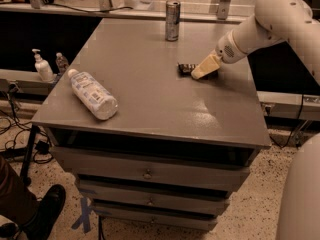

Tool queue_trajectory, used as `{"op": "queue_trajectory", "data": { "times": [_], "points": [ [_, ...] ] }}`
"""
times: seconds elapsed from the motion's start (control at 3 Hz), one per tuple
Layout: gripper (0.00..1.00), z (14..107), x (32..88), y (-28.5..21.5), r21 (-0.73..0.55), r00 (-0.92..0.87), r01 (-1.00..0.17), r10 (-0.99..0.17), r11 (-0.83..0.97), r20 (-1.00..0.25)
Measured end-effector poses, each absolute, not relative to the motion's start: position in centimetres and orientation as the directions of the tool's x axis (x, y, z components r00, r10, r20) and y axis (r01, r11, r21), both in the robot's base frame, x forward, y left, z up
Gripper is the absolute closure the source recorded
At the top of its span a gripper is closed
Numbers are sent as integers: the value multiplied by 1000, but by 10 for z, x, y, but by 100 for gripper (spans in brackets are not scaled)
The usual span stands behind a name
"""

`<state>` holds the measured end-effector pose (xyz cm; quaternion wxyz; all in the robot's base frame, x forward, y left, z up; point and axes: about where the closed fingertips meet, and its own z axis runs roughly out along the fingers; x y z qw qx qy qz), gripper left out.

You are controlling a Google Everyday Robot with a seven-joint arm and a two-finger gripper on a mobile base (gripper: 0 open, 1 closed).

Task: Move rxbar chocolate near blue plastic bottle

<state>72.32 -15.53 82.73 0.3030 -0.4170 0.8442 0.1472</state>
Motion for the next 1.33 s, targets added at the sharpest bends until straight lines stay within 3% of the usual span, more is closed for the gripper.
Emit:
{"op": "queue_trajectory", "data": {
  "times": [0.33, 0.67, 1.33],
  "points": [
    [87, 830, 723, -155, -4, -469, -793, -615, 609, -634],
    [100, 833, 723, -155, -4, -468, -793, -615, 609, -635],
    [100, 876, 683, -103, 37, -384, -854, -581, 518, -718]
  ]
}}
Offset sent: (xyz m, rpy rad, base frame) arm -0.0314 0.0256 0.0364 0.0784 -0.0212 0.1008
